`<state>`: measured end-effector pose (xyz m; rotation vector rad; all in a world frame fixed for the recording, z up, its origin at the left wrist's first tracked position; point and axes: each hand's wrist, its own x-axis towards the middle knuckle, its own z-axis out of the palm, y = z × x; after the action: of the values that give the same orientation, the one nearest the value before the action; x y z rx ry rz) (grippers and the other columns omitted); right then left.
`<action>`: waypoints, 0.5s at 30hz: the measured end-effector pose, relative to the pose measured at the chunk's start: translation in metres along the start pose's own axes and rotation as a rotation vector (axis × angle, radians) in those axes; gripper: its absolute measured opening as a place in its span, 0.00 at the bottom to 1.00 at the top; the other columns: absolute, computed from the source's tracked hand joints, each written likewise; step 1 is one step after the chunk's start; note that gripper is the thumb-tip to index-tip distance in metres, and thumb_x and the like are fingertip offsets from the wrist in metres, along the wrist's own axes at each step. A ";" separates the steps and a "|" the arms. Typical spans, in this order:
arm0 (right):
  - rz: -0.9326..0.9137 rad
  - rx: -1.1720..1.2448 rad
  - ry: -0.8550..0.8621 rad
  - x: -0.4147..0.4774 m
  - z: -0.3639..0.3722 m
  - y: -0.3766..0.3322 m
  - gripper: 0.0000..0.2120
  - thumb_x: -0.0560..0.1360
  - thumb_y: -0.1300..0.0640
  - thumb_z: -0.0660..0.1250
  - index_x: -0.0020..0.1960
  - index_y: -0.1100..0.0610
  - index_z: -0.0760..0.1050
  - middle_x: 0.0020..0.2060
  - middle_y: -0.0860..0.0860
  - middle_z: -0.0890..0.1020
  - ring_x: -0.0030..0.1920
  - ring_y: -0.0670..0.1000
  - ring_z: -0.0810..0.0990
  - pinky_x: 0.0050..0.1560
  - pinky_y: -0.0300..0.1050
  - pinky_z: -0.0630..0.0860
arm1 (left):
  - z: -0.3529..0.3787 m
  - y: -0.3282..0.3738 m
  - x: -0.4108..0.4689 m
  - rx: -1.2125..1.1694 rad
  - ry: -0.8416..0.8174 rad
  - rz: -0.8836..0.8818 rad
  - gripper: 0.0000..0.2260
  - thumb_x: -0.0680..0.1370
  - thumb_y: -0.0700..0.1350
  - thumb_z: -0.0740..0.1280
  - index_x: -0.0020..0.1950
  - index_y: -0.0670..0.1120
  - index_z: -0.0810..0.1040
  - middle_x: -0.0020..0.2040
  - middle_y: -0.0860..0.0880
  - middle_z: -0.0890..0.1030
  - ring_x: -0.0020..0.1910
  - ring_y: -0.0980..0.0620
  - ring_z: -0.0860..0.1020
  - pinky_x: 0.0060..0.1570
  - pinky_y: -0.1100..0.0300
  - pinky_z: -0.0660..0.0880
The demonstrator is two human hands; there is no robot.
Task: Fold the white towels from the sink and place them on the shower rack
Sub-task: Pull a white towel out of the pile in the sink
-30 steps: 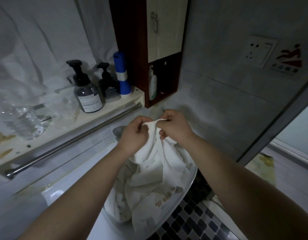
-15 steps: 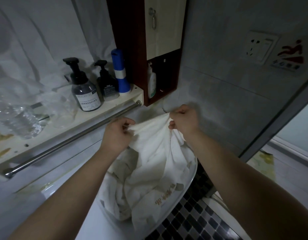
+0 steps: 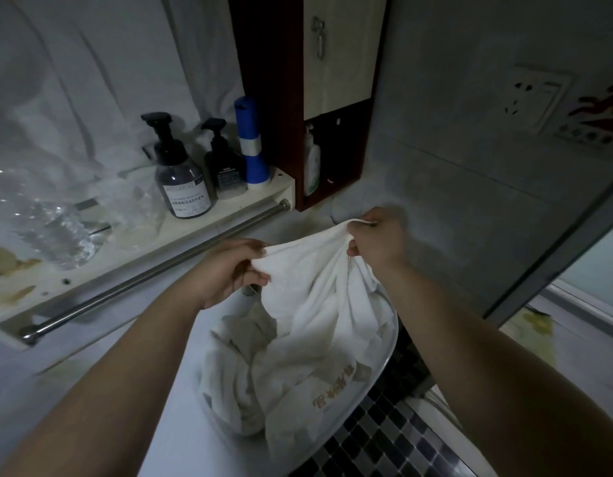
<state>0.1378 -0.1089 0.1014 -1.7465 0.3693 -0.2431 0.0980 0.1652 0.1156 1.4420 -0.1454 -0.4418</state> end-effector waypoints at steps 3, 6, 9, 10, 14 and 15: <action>0.069 0.104 0.000 0.004 -0.003 0.003 0.04 0.67 0.63 0.67 0.36 0.56 0.72 0.20 0.46 0.76 0.23 0.50 0.79 0.33 0.50 0.80 | -0.003 -0.006 -0.004 0.322 -0.032 0.058 0.18 0.71 0.46 0.79 0.58 0.41 0.84 0.47 0.38 0.84 0.39 0.49 0.81 0.39 0.59 0.78; 0.079 0.094 -0.008 0.007 -0.006 0.003 0.04 0.65 0.61 0.67 0.38 0.56 0.72 0.20 0.46 0.77 0.22 0.49 0.79 0.31 0.48 0.80 | -0.001 -0.010 -0.004 0.595 0.106 0.146 0.11 0.73 0.41 0.78 0.54 0.49 0.86 0.45 0.46 0.86 0.35 0.57 0.81 0.34 0.65 0.77; 0.090 0.120 0.006 0.008 -0.009 0.002 0.04 0.64 0.59 0.68 0.36 0.56 0.73 0.20 0.47 0.77 0.22 0.49 0.79 0.30 0.45 0.78 | 0.001 -0.014 0.001 0.543 0.247 0.254 0.04 0.79 0.41 0.72 0.48 0.49 0.86 0.35 0.56 0.83 0.30 0.63 0.77 0.32 0.71 0.72; 0.098 0.129 0.016 0.007 -0.009 0.001 0.03 0.65 0.60 0.67 0.36 0.56 0.73 0.21 0.47 0.76 0.22 0.49 0.78 0.29 0.44 0.77 | 0.002 -0.014 0.002 0.523 0.291 0.269 0.07 0.80 0.43 0.70 0.45 0.50 0.86 0.32 0.58 0.81 0.29 0.64 0.75 0.32 0.71 0.71; 0.146 0.191 0.026 0.006 -0.011 -0.002 0.08 0.69 0.66 0.65 0.40 0.54 0.72 0.28 0.51 0.75 0.21 0.48 0.74 0.27 0.42 0.74 | 0.010 -0.017 0.009 0.400 0.420 0.217 0.14 0.82 0.50 0.66 0.45 0.41 0.82 0.36 0.44 0.78 0.36 0.54 0.75 0.40 0.60 0.72; 0.157 0.195 0.015 0.004 -0.011 -0.003 0.09 0.69 0.67 0.65 0.42 0.54 0.72 0.29 0.51 0.75 0.20 0.48 0.73 0.27 0.42 0.74 | 0.013 -0.018 0.011 0.368 0.458 0.215 0.16 0.82 0.52 0.66 0.46 0.39 0.82 0.36 0.43 0.78 0.36 0.54 0.74 0.38 0.61 0.72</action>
<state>0.1382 -0.1201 0.1068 -1.5170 0.4757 -0.1734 0.0991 0.1476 0.0979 1.8293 -0.0101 0.1051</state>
